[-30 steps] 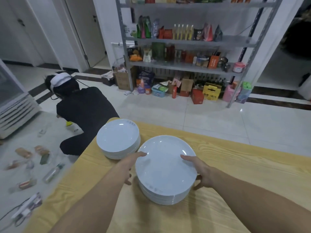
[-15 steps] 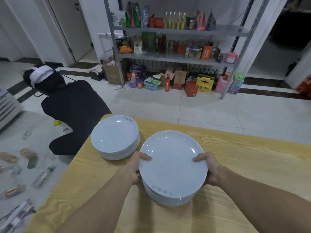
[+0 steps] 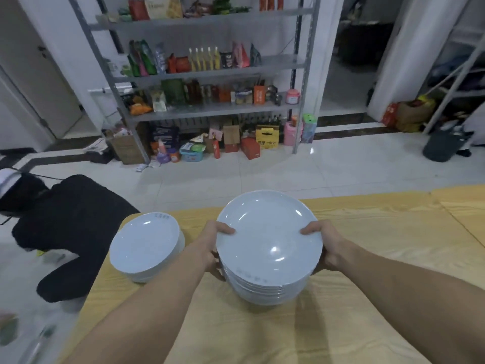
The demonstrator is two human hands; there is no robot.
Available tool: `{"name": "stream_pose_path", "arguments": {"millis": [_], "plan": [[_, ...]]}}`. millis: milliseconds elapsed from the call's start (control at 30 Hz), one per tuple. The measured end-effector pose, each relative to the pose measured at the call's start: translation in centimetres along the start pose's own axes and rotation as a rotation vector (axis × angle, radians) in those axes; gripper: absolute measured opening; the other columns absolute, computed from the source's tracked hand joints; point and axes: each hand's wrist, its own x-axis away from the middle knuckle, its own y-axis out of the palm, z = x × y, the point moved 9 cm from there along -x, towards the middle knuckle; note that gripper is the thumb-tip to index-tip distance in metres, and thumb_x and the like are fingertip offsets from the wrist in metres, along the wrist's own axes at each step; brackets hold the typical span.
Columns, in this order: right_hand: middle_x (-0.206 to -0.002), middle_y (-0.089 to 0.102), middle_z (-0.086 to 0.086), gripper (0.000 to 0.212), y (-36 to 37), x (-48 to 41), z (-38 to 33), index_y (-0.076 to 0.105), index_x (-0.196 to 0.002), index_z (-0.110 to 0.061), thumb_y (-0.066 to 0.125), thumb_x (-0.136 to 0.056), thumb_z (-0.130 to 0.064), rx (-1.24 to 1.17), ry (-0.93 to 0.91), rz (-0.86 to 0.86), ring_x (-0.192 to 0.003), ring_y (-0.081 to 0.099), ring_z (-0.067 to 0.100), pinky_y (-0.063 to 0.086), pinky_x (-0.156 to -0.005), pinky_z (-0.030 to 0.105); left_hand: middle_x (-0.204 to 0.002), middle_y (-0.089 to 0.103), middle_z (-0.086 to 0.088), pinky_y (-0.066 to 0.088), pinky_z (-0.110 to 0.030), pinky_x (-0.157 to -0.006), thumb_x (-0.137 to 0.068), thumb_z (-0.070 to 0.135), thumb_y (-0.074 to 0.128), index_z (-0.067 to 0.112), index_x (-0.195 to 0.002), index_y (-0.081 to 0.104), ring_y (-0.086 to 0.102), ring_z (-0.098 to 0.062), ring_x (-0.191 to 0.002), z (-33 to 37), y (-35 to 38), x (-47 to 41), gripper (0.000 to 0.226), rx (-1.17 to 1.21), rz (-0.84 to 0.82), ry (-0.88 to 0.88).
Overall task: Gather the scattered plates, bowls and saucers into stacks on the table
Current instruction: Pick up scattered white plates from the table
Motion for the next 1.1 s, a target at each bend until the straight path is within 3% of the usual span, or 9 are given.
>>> {"name": "stream_pose_path", "arguments": {"millis": [133,300,467,667,900,1000,1100], "plan": [[-0.115,0.069,0.014,0.069,-5.6,3.8,-1.1,0.064,-0.111,-0.014,0.067,-0.043,-0.023,-0.065,-0.033,0.046,-0.103,0.060,0.040,0.042,-0.093,0.058,-0.102,0.062,-0.015,0.046,-0.055,-0.078,-0.049,0.018,0.068,0.006,-0.104,0.062,0.057,-0.037,-0.088,2.3,5.7,2.7,0.056,-0.086,-0.023,0.051],[-0.117,0.066,0.016,0.057,-15.3,7.7,-1.3,0.062,-0.106,-0.011,0.064,-0.050,-0.022,-0.119,-0.061,0.148,-0.108,0.059,0.042,0.038,-0.101,0.060,-0.097,0.061,-0.014,0.042,-0.056,-0.083,-0.050,0.017,0.066,0.008,-0.098,0.061,0.055,-0.037,-0.086,2.7,15.7,5.7,0.049,-0.170,-0.075,0.075],[-0.116,0.066,0.017,0.057,-27.7,11.4,-0.5,0.062,-0.108,-0.008,0.064,-0.054,-0.024,-0.142,-0.066,0.231,-0.107,0.059,0.042,0.039,-0.100,0.061,-0.118,0.065,-0.018,0.039,-0.063,-0.089,-0.046,0.018,0.068,0.006,-0.105,0.062,0.058,-0.041,-0.100,0.7,28.1,8.4,0.060,-0.226,-0.129,0.070],[-0.112,0.068,0.018,0.058,-42.6,14.5,0.4,0.063,-0.107,-0.008,0.064,-0.051,-0.024,-0.157,-0.058,0.299,-0.107,0.059,0.043,0.035,-0.103,0.060,-0.101,0.065,-0.018,0.039,-0.068,-0.084,-0.038,0.018,0.069,0.008,-0.097,0.061,0.059,-0.042,-0.088,-1.9,43.1,10.1,0.060,-0.290,-0.188,0.074],[-0.117,0.066,0.016,0.062,-56.5,13.9,-0.4,0.062,-0.110,-0.009,0.064,-0.050,-0.024,-0.264,-0.055,0.347,-0.105,0.058,0.042,0.036,-0.099,0.062,-0.106,0.065,-0.019,0.038,-0.068,-0.089,-0.040,0.019,0.069,0.008,-0.104,0.062,0.058,-0.042,-0.092,-0.7,58.4,10.2,0.066,-0.412,-0.272,0.076],[-0.107,0.068,0.015,0.060,-62.2,12.3,-2.3,0.062,-0.105,-0.009,0.065,-0.048,-0.025,-0.277,-0.074,0.372,-0.098,0.059,0.040,0.040,-0.096,0.057,-0.111,0.064,-0.019,0.041,-0.065,-0.086,-0.043,0.019,0.069,0.008,-0.110,0.061,0.059,-0.041,-0.090,1.5,64.6,9.6,0.069,-0.430,-0.284,0.101],[-0.095,0.067,0.012,0.047,-67.5,11.1,-4.8,0.061,-0.096,-0.009,0.066,-0.051,-0.023,-0.369,-0.080,0.379,-0.084,0.059,0.035,0.046,-0.077,0.039,-0.109,0.064,-0.018,0.041,-0.067,-0.084,-0.041,0.019,0.070,0.008,-0.111,0.060,0.059,-0.041,-0.092,4.0,70.8,9.0,0.072,-0.429,-0.316,0.118]]}}
